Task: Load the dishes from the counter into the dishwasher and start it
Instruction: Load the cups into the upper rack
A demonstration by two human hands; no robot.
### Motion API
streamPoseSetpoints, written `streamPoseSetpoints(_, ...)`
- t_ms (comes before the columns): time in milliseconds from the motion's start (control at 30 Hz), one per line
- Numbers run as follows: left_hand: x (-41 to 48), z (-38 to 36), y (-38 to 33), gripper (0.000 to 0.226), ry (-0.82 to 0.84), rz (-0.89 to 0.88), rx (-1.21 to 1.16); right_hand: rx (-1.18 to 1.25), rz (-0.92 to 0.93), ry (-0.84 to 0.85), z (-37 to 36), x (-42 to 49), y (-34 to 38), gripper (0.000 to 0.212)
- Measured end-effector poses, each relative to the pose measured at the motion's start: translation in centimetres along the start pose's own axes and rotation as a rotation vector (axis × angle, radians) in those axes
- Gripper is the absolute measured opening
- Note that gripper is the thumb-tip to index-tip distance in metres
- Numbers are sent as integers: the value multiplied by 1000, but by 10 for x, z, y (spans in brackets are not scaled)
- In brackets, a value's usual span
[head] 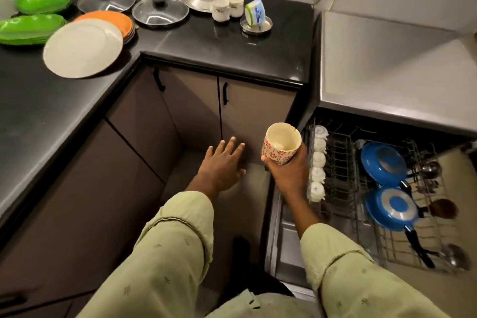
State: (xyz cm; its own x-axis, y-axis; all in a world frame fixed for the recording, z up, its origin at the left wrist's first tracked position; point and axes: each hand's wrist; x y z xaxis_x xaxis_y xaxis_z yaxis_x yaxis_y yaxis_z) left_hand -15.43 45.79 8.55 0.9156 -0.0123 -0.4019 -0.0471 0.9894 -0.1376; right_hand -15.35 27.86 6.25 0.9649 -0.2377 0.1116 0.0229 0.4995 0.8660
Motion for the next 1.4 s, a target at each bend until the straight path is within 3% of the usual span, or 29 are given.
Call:
streamPoseSetpoints(367, -47, -90, -137, 73, 180, -132, 38, -70, -109, 50, 134, -52, -95, 89)
streamPoseSetpoints(600, -45, -175, -216, 72, 326, -144, 105, -227, -142, 258, 188, -40, -199, 87)
streamPoseSetpoints(767, -34, -223, -237, 72, 387, -102, 187, -460, -76, 463, 188, -27, -259, 91)
streamPoseSetpoints(933, -17, -232, -235, 71, 305, -41, 256, -616, -18, 652, 164, -9, -282, 97)
streamPoseSetpoints(1133, -12, -227, -236, 74, 304, -20, 262, -704, -12, 719, 147, 4, -294, 103)
streamPoseSetpoints(1400, -14, -236, -236, 77, 280, 33, 208, -802, 161, 770, 120, 7, -298, 102)
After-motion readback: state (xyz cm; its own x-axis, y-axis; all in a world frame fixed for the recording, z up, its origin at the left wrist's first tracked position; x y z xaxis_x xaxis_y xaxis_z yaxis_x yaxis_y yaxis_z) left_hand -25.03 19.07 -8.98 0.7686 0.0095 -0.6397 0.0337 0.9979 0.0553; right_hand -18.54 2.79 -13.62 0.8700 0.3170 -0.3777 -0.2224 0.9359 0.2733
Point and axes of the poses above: each hand's wrist, its own x-axis towards the middle knuckle, its own z-axis out of the back of the hand, y = z × x, and after that the axes turned 10 degrees about z, right-handed
